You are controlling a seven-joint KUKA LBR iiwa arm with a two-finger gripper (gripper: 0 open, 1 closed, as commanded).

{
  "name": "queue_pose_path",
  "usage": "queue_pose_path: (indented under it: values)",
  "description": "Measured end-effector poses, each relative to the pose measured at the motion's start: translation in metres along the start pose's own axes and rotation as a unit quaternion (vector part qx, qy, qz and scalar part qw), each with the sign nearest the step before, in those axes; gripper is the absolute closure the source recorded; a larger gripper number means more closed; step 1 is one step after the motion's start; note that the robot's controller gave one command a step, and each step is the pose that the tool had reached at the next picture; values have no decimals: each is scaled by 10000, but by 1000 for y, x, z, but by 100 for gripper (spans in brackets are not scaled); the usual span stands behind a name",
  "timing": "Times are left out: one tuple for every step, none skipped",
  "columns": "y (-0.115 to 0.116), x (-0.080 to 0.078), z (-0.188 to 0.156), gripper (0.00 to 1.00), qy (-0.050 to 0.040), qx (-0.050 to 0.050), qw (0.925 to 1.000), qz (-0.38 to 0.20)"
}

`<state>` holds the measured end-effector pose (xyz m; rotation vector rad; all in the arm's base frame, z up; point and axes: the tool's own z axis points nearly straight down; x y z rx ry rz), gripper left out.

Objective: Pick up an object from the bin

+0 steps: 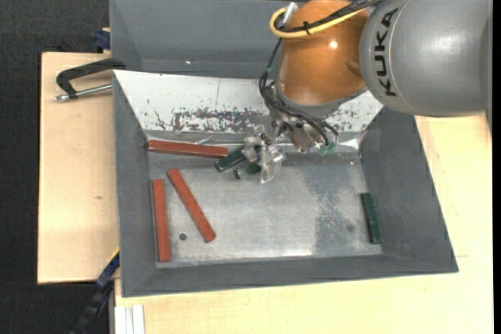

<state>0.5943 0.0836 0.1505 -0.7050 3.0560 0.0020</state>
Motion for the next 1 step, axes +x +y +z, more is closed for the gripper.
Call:
queue_pose_path:
  values:
    - [0, 0, -18, 100, 10, -3, 10000, -2]
